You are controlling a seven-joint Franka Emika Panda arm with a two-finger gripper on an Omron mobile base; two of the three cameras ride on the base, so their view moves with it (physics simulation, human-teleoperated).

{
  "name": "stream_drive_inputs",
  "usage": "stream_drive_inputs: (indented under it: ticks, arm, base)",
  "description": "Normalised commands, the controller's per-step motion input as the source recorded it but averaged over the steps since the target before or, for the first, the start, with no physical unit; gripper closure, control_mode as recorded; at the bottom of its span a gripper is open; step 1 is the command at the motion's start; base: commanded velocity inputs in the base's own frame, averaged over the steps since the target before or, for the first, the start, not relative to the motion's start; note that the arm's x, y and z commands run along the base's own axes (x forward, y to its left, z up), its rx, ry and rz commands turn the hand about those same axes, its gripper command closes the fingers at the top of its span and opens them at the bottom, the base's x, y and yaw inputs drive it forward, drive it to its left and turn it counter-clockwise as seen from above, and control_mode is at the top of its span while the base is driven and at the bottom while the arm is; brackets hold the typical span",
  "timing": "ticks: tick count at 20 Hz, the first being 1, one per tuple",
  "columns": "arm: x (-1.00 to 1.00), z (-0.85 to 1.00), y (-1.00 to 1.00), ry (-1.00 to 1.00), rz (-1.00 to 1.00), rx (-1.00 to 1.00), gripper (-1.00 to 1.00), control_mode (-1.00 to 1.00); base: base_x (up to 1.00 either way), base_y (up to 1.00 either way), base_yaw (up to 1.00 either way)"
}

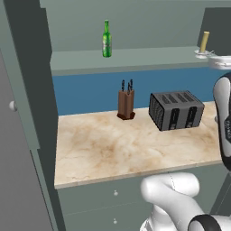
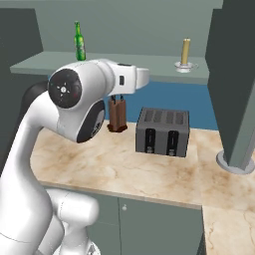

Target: Get the candle and the beer from the cabinet and move them to the dining counter.

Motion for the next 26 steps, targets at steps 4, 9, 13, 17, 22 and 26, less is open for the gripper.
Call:
stream_drive_inputs:
  ticks: [4,9,13,17,22,26]
  arm:
    - [0.19,0.00,-0.02,0.00,-0.02,0.00,-1.00,-1.00]
    - [0.16,-0.01,-0.02,0.00,-0.05,0.00,-1.00,-1.00]
    - [0.20,0.00,0.00,0.00,-0.09,0.00,-1.00,-1.00]
    - [0.17,0.00,-0.01,0.00,-0.11,0.00,-1.00,-1.00]
    - [0.05,0.00,-0.22,-0.01,-0.08,0.00,-1.00,-1.00]
    - [0.11,0.00,-0.28,0.00,-0.03,0.00,-1.00,-1.00]
  base:
    - [0.00,0.00,0.00]
    - [0.00,0.00,0.00]
    - [0.00,0.00,0.00]
    - [0.00,0.00,0.00]
    - [0.00,0.00,0.00]
    - [0.00,0.00,0.00]
